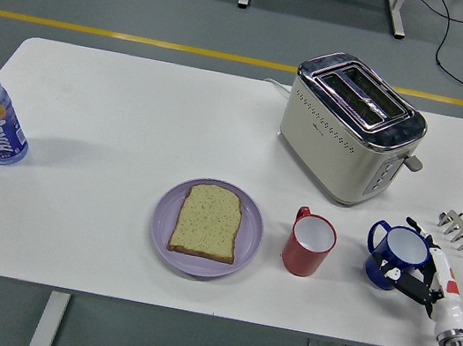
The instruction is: Pick up the cup,pour liquid into bread,place the cup on the desk
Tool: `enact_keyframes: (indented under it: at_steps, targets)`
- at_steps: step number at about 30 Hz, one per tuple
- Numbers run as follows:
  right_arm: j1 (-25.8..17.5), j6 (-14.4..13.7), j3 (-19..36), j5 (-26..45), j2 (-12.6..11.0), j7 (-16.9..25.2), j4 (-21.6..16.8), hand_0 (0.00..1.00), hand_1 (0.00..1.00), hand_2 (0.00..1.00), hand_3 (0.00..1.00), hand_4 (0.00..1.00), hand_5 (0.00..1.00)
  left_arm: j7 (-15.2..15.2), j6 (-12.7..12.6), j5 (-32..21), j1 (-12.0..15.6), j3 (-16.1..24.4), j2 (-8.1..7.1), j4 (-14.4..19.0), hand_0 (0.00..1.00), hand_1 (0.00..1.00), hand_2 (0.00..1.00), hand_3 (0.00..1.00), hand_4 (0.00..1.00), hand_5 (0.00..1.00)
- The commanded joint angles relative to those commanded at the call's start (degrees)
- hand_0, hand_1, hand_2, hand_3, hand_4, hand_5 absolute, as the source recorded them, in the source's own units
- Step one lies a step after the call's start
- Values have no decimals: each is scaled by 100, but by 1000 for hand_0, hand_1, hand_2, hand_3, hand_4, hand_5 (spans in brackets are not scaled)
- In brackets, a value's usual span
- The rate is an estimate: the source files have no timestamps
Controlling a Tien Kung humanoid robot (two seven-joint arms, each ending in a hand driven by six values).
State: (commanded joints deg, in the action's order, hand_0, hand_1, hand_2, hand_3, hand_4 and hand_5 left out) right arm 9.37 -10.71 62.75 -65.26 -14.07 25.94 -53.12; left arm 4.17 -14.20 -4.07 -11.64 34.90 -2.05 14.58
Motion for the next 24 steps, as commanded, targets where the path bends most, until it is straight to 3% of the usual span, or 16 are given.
enact_keyframes:
  at_steps: [1, 18, 19, 24]
  targets:
    - [0, 8, -3, -2, 0, -1, 0, 828, 662, 816, 990, 843, 102, -1, 1, -1, -1, -2, 0, 0, 690, 756, 773, 611, 396, 998]
    - [0, 48, 5, -79, 4, 99, 0, 862, 695, 843, 998, 855, 88, -17, 11, -42, -16, -25, -9, -2, 690, 756, 773, 611, 396, 998]
    - [-2, 52, 9, -88, 4, 113, 0, 898, 757, 883, 998, 879, 50, -17, 11, -41, -17, -25, -10, -2, 690, 756, 773, 611, 396, 998]
    - [-1, 98, 20, -141, 4, 112, 7, 898, 757, 883, 998, 879, 50, -17, 11, -43, -18, -26, -10, -2, 690, 756, 773, 611, 396, 998]
